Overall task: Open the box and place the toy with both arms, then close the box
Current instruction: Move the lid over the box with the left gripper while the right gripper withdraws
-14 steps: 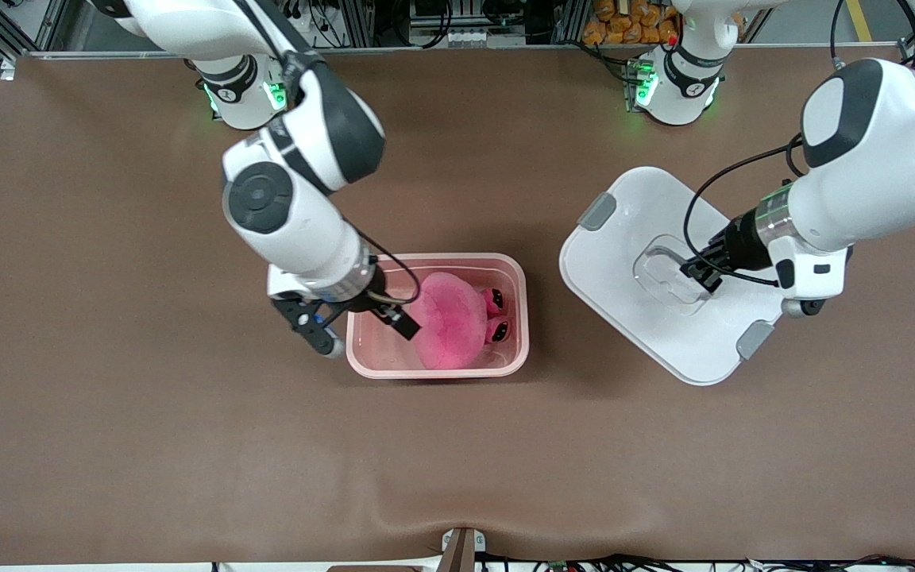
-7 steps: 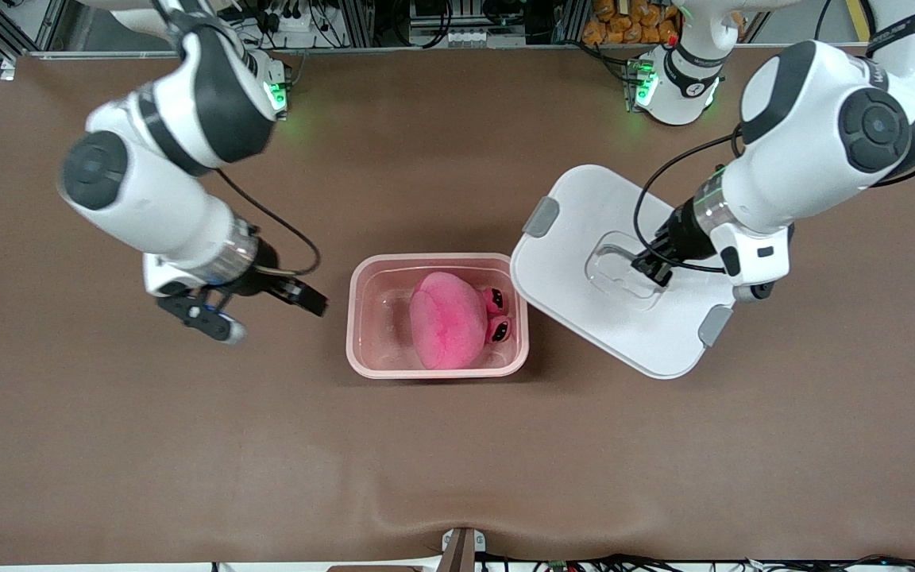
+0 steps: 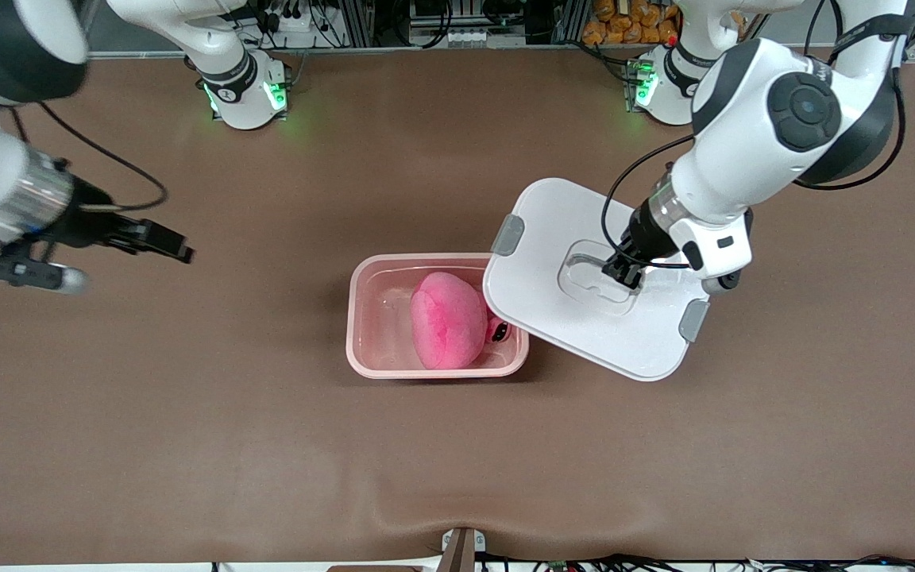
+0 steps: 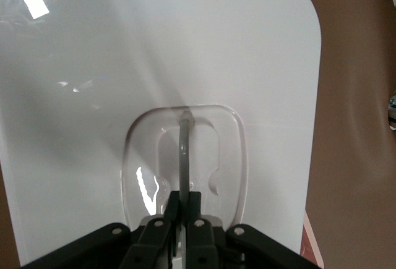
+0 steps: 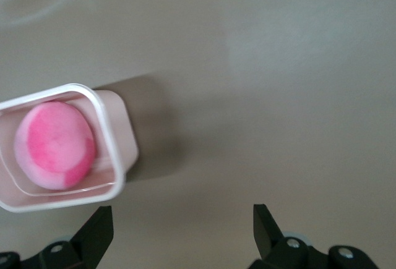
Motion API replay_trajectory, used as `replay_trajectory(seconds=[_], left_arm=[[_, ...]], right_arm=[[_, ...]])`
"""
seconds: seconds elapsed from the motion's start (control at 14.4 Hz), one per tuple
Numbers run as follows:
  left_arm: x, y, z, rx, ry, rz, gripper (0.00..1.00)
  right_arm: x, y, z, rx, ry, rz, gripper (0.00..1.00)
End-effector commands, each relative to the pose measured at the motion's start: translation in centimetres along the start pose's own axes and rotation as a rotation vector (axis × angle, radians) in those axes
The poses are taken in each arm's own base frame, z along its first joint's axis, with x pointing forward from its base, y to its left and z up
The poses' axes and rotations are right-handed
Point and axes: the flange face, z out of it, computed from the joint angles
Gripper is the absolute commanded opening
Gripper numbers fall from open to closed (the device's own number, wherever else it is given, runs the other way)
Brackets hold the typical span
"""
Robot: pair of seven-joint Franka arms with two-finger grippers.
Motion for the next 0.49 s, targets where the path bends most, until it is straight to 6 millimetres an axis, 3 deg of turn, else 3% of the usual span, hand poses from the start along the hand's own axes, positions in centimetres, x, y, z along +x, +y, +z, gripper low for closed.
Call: replay_trajectory(seconds=[0.0,0.28,0.42], left_arm=[[-1.5,1.0,-0.2,-0.046,0.029,-0.082,0.00],[-4.2,2.4,2.7,-0.131,0.062,-0.250,0.00],[-5.0,2.9,3.1,-0.177,0.054,-0.323,0.00]], right_arm=[[-0.9,4.8,-2.1,0.023,0.031,-0.109,1.00],[-2.9,6.9,-6.1,-0.090,0.097,-0.184,1.00],[-4.1,7.7,-7.2,-0.105,0.077,-0.174,1.00]])
